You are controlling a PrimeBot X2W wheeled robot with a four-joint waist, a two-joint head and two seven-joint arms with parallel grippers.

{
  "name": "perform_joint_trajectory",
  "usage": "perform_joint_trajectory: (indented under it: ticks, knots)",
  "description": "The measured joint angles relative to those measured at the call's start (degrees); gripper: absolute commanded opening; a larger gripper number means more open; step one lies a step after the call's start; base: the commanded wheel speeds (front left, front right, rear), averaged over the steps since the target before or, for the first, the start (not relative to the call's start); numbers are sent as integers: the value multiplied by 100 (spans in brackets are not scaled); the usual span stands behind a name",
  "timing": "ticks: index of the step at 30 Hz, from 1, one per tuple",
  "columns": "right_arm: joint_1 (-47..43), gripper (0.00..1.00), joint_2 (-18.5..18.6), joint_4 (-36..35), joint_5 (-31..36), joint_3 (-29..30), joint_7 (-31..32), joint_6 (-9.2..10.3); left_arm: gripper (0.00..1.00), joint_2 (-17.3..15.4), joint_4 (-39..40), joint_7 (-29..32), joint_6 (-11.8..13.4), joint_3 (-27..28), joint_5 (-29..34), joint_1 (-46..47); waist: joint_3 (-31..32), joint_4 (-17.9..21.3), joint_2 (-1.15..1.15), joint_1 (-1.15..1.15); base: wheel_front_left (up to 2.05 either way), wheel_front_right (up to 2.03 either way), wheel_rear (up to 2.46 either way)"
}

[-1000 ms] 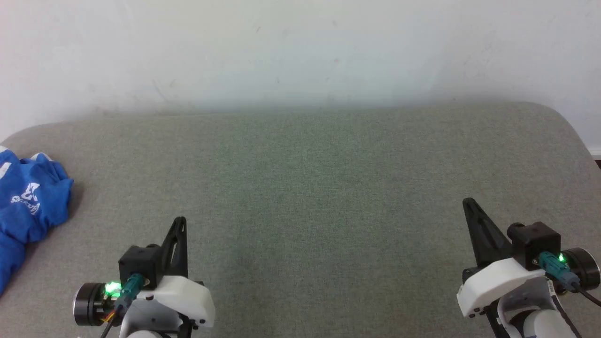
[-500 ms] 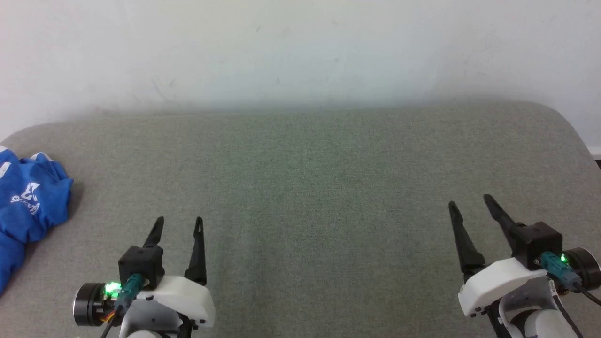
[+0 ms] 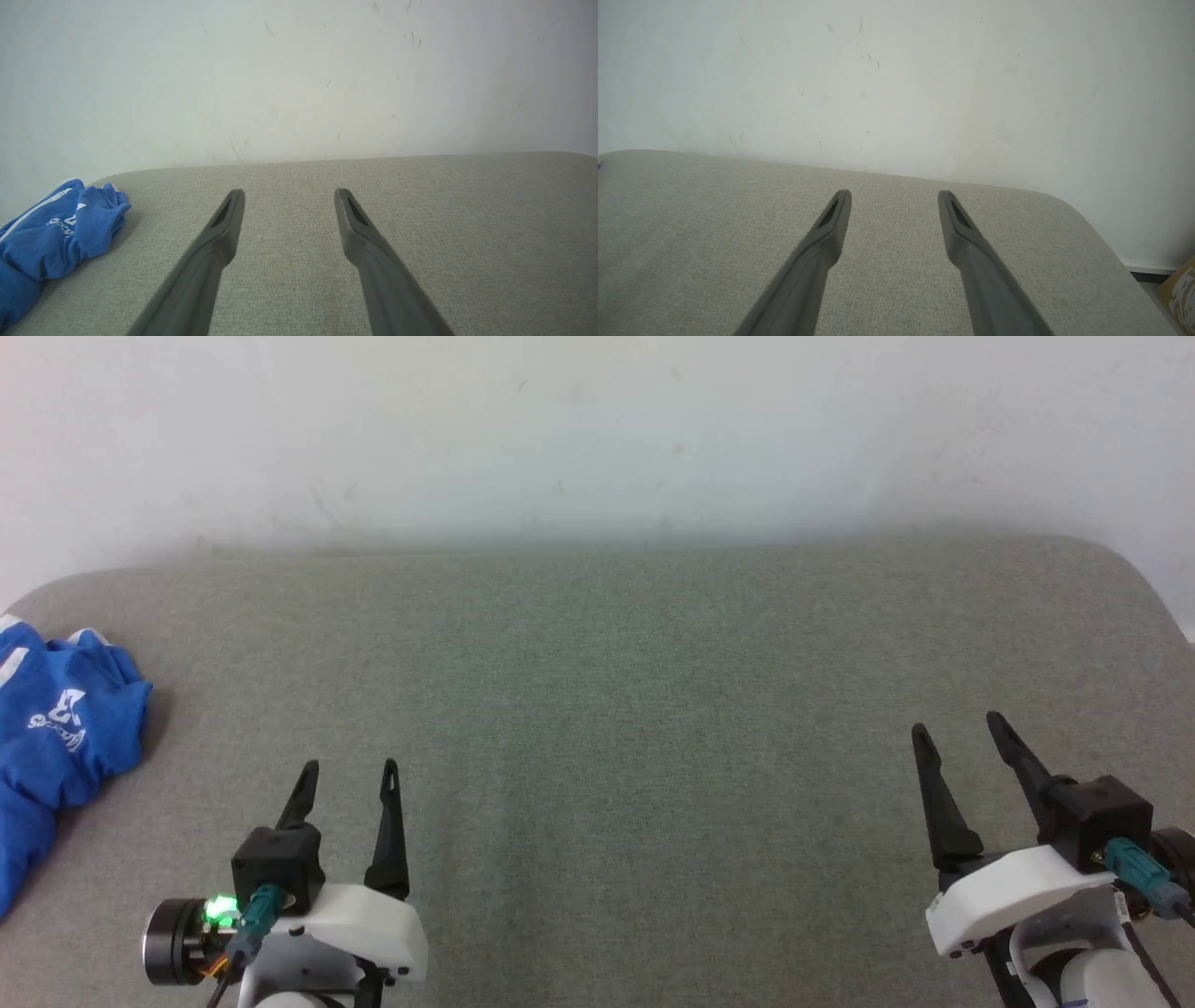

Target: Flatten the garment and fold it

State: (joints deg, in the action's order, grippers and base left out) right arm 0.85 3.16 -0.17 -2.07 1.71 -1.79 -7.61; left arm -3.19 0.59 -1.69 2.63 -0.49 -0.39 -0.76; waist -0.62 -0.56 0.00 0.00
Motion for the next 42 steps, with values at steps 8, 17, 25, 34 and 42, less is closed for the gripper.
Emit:
perform_joint_trajectory:
  ticks: [8, 17, 25, 34, 42]
  knots:
    - [4, 100, 0, -66, -56, 69, -94, 0, 100, -2, 25, -96, 111, -34, 0, 19, -60, -168, 0, 0, 0, 0, 0]
    - [7, 100, 0, -98, -100, 138, -194, 0, 100, -1, 46, -212, 264, -43, -11, 30, -118, -481, 0, 0, 0, 0, 0]
    - [7, 100, -1, -129, -114, 158, -298, 0, 100, -1, 73, -297, 400, -42, -33, 91, -163, -836, 0, 0, 0, 0, 0]
    - [7, 100, -1, -159, -154, 169, -390, 0, 100, -1, 87, -415, 523, -29, -118, 90, -182, -1269, 0, 0, 0, 0, 0]
    - [5, 100, -2, -196, -188, 176, -490, 0, 100, 0, 105, -499, 632, 22, -153, 90, -186, -1642, 0, 0, 0, 0, 0]
